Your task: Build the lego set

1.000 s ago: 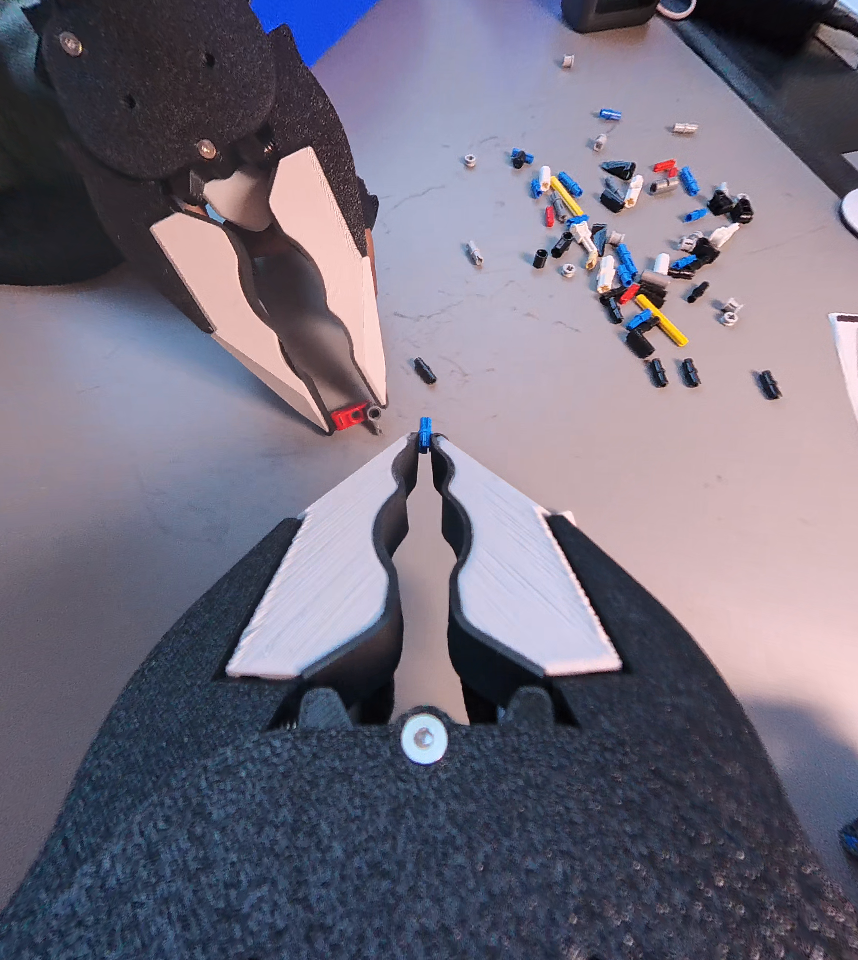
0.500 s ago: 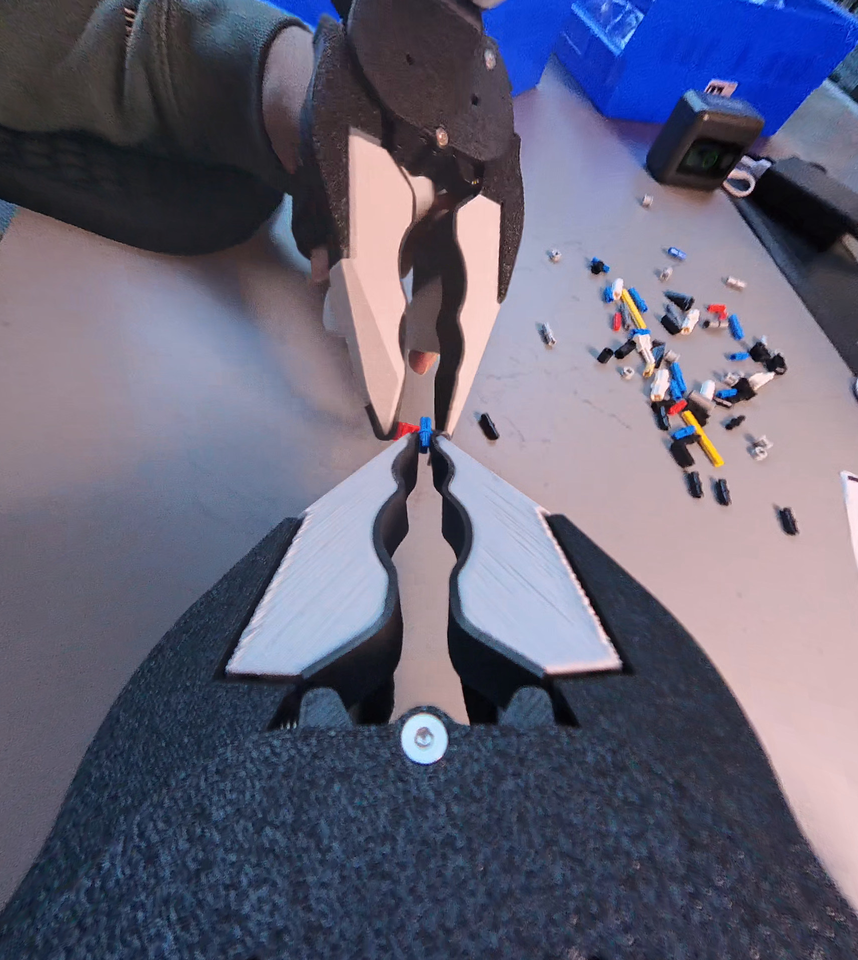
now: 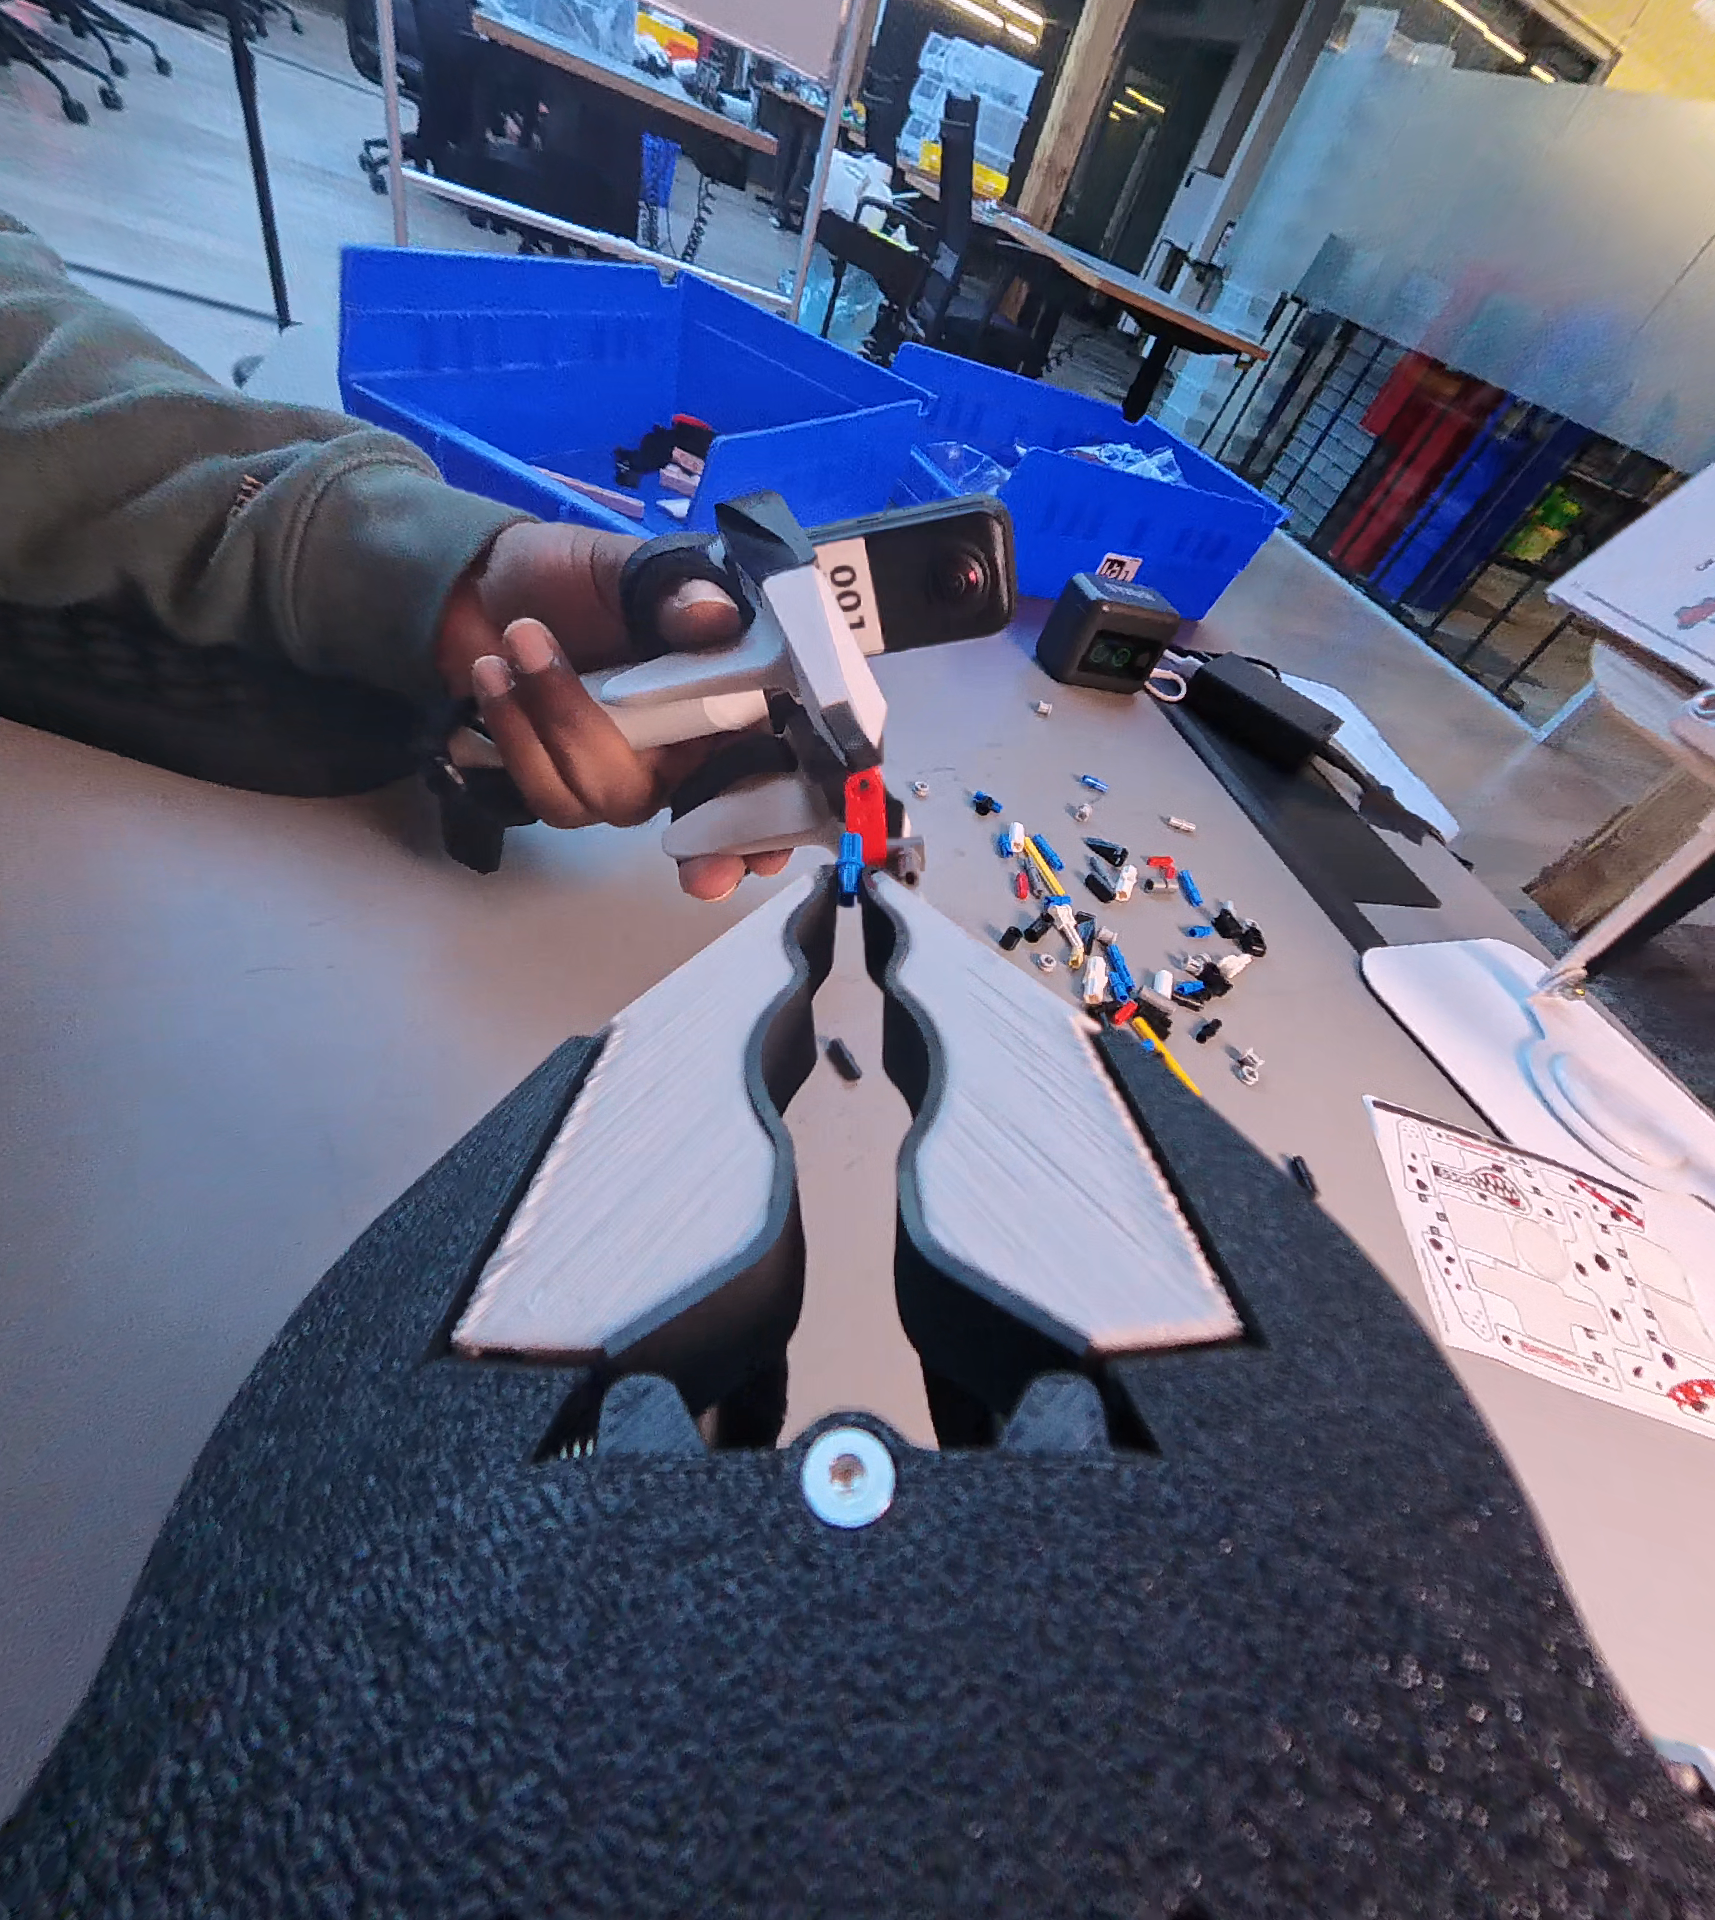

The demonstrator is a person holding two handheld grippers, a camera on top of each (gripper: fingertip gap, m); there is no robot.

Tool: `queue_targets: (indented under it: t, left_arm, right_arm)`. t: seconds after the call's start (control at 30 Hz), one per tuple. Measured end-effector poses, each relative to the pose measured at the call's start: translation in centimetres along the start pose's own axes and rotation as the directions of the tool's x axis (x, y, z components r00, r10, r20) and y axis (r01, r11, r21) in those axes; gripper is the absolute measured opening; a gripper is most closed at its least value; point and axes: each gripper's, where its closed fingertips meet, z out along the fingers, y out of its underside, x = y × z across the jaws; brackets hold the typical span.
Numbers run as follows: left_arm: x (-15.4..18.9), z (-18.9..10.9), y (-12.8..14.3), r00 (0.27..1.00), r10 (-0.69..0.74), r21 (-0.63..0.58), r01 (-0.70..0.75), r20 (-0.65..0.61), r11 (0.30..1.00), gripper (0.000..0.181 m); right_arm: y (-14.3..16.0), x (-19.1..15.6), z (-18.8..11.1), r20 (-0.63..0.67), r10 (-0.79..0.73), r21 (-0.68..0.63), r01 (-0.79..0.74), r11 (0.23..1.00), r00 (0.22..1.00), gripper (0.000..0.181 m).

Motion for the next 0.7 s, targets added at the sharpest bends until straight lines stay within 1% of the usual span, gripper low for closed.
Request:
queue_targets:
  t: [0.1, 0.2, 0.53, 0.63, 0.7]
  left_arm:
    - [-0.3, 0.2, 0.4, 1.0, -0.012, -0.013, 0.012, -0.003, 1.0, 0.023]
    - [-0.6, 0.3, 0.6, 1.0, -0.013, -0.024, 0.013, 0.007, 1.0, 0.023]
    - [-1.4, 0.3, 0.9, 0.998, 0.017, -0.047, -0.014, 0.054, 0.999, 0.023]
    - [-1.7, 0.2, 0.9, 0.997, 0.022, -0.053, -0.018, 0.079, 0.998, 0.023]
    - [-2.1, 0.2, 1.1, 0.995, 0.016, -0.059, -0.01, 0.098, 0.998, 0.023]
  right_arm:
    - [-0.2, 0.0, 0.1, -0.013, 0.009, -0.008, -0.01, 1.0, 1.0, 0.004]
    - [0.3, -0.1, 0.1, 0.003, 0.014, -0.025, -0.014, 1.0, 1.0, 0.004]
    - [0.7, -0.3, 0.2, 0.015, 0.012, -0.052, -0.011, 0.999, 1.0, 0.004]
    - [1.0, -0.3, 0.2, -0.001, -0.037, -0.075, 0.037, 0.996, 0.999, 0.004]
    - [1.3, -0.3, 0.2, -0.02, -0.118, -0.106, 0.116, 0.988, 0.993, 0.004]
